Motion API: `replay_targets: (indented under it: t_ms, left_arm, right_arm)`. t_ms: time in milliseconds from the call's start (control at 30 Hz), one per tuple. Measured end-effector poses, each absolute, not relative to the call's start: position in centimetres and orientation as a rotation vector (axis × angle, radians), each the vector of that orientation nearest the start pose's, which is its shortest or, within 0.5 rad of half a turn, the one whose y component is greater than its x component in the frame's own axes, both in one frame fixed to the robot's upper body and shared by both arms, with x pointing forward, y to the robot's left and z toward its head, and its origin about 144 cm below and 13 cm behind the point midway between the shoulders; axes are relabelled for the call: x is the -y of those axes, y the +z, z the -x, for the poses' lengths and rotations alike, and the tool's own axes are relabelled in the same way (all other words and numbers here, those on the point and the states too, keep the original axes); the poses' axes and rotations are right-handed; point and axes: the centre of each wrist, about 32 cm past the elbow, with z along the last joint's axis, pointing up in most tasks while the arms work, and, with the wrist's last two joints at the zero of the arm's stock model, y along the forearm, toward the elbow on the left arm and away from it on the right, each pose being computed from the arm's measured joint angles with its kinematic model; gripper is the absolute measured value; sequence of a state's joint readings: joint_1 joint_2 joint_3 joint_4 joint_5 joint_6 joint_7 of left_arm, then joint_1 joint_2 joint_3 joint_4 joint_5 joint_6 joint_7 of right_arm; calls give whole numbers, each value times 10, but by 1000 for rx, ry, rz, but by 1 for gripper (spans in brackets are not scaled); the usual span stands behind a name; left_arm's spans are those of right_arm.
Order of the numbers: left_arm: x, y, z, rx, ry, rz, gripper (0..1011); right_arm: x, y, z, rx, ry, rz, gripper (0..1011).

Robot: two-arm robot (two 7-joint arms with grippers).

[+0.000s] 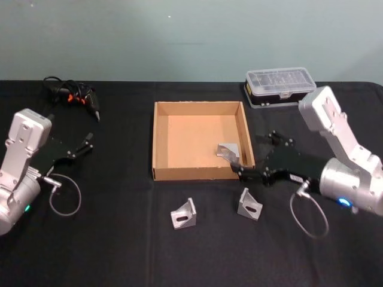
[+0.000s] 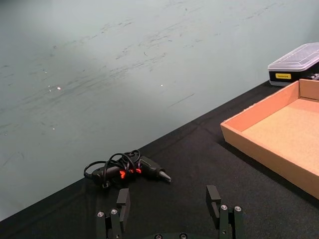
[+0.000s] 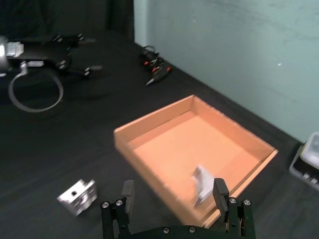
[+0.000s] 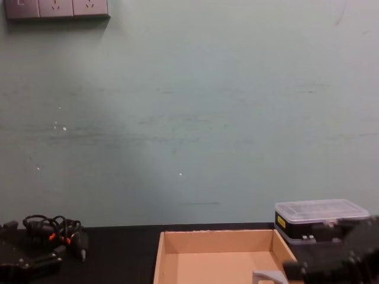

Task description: Use one hand to pick up the angle iron from the table and place it into the box.

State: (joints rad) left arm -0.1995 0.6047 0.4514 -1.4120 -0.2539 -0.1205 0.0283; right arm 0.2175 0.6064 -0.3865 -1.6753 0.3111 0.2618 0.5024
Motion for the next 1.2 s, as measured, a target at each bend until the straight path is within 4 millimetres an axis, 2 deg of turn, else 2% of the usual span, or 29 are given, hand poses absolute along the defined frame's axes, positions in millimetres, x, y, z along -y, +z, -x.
replay_targets:
  t_ms: [167,533,833,1200]
  left_arm:
    - [-310,1140,-489,285,1248,-304,1000]
    - [-310,1140,-489,285,1248,-304,1000]
    - [-310,1140,-489,285,1248,-304,1000]
    - [-310,1140,-489,285,1248,-304,1000]
  right_arm:
    - [282,1216,-474,55,-709,407,1000]
    - [292,1198,-460,1,-695,444,1000]
    - [299,1188,-460,-28,-706,460,1000]
    - [297,1178,-466,-44,-689,477,1000]
